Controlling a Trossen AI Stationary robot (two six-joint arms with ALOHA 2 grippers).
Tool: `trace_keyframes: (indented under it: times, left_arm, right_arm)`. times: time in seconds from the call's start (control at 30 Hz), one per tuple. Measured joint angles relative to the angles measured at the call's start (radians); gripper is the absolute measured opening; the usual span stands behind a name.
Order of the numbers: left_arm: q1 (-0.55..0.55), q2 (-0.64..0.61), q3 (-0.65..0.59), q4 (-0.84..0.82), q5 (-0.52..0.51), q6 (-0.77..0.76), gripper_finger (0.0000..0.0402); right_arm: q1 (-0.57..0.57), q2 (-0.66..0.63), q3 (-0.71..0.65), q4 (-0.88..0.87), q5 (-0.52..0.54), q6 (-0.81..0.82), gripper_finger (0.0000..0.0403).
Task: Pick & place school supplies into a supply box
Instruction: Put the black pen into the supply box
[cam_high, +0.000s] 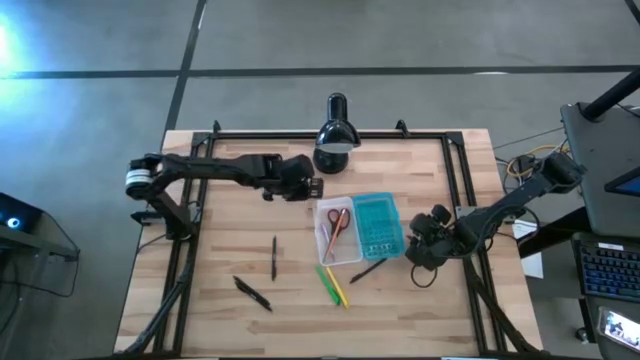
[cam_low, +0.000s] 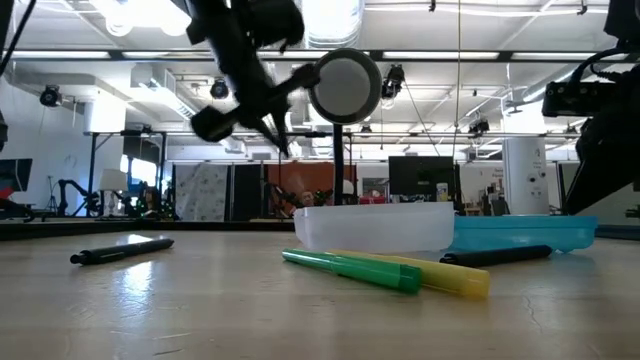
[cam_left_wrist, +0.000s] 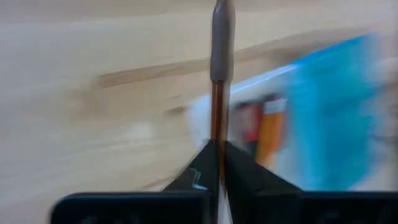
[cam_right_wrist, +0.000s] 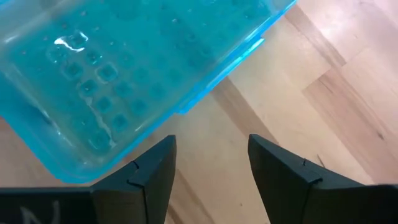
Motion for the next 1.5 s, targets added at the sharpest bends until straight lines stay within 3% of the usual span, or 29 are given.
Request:
trace_keyframes:
  times: [0.1, 0.33, 0.67, 0.73, 0.83, 0.93, 1.13, 1.3, 1.5]
  left_arm:
    - [-0.033, 0.0, 0.003, 0.095, 0.012, -0.089, 0.0007]
    - [-0.138, 0.077, 0.0, 0.129, 0.008, -0.25, 0.0004]
    - [-0.175, 0.082, 0.002, 0.188, -0.065, -0.255, 0.0001]
    - [-0.175, 0.087, 0.002, 0.226, -0.007, -0.218, 0.0001]
    - [-0.178, 0.125, 0.004, 0.338, 0.159, -0.129, 0.0]
    - [-0.191, 0.185, 0.015, 0.415, 0.194, -0.056, 0.0]
    - [-0.19, 0.326, 0.146, 0.259, 0.186, 0.13, 0.0]
    - [-0.192, 0.451, 0.339, -0.016, 0.186, 0.305, 0.0]
    - [-0.189, 0.552, 0.548, -0.29, -0.029, 0.441, 0.0]
  right_arm:
    - [-0.018, 0.0, 0.0, 0.001, 0.0, 0.011, 0.0192]
    - [-0.052, 0.0, 0.0, 0.001, -0.007, 0.027, 0.0192]
    - [-0.054, 0.0, 0.0, 0.0, -0.012, -0.083, 0.0192]
    - [-0.054, 0.0, 0.0, 0.0, -0.012, -0.086, 0.0192]
    - [-0.055, 0.0, 0.0, 0.0, -0.012, -0.086, 0.0192]
    - [-0.059, 0.0, 0.0, 0.0, -0.012, -0.097, 0.0192]
    - [-0.079, 0.0, 0.0, 0.0, -0.011, -0.164, 0.0192]
    - [-0.095, 0.0, -0.001, -0.001, -0.009, -0.191, 0.0192]
    - [-0.096, 0.0, -0.002, 0.0, -0.006, -0.175, 0.0192]
